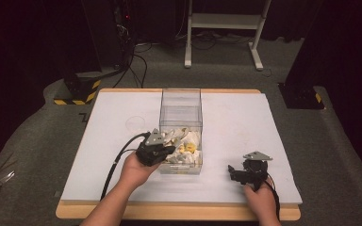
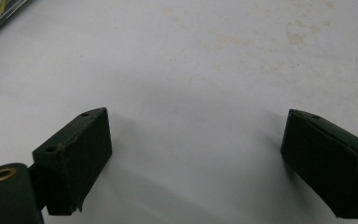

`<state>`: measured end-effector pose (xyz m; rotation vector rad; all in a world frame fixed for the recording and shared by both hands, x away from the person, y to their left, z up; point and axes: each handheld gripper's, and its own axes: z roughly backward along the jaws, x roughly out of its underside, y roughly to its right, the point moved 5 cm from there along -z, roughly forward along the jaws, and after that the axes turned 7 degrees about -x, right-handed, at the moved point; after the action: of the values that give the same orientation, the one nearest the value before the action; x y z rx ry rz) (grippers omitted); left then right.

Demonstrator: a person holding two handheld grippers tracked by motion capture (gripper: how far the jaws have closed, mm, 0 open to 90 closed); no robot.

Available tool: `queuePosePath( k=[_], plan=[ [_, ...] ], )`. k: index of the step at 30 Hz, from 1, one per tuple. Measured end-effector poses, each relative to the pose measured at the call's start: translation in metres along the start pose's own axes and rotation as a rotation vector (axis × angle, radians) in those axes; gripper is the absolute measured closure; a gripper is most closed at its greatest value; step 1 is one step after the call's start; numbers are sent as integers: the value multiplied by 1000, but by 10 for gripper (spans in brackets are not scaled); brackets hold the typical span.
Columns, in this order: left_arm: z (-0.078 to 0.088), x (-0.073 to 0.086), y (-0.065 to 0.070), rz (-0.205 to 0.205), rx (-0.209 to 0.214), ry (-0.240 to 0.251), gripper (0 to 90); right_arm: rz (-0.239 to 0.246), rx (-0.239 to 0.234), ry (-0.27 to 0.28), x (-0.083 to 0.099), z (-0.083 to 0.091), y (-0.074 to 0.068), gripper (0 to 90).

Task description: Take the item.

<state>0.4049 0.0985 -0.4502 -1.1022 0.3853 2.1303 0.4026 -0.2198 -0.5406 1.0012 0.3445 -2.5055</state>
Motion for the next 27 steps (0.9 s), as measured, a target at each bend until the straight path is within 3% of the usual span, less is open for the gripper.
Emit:
queuePosePath(
  k=[11,27],
  plan=[
    [10,-1,-2,45,-2,126,897,0,0,0,0,0,0,84],
    [22,0,-4,69,5,248,897,0,0,0,0,0,0,84]
  ],
)
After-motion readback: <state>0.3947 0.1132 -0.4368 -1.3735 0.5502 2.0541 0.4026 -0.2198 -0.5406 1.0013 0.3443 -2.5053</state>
